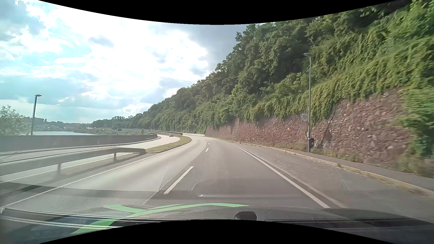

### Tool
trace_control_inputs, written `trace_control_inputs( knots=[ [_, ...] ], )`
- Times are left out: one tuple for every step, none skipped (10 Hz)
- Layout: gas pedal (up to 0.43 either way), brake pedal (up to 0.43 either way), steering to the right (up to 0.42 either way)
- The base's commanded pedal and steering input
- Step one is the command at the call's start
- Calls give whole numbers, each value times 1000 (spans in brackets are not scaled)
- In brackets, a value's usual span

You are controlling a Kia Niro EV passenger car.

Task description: Follow the waypoints while adhering to traffic rules and regulations

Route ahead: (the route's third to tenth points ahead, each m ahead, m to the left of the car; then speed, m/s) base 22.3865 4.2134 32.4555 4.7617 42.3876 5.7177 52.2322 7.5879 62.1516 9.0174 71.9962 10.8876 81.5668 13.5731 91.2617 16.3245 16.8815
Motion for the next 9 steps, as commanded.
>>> trace_control_inputs(
  knots=[
    [228,0,-17],
    [228,0,-18],
    [228,0,-18],
    [228,0,-18],
    [228,0,-18],
    [228,0,-19],
    [228,0,-19],
    [220,0,-19],
    [209,0,-20]
  ],
)
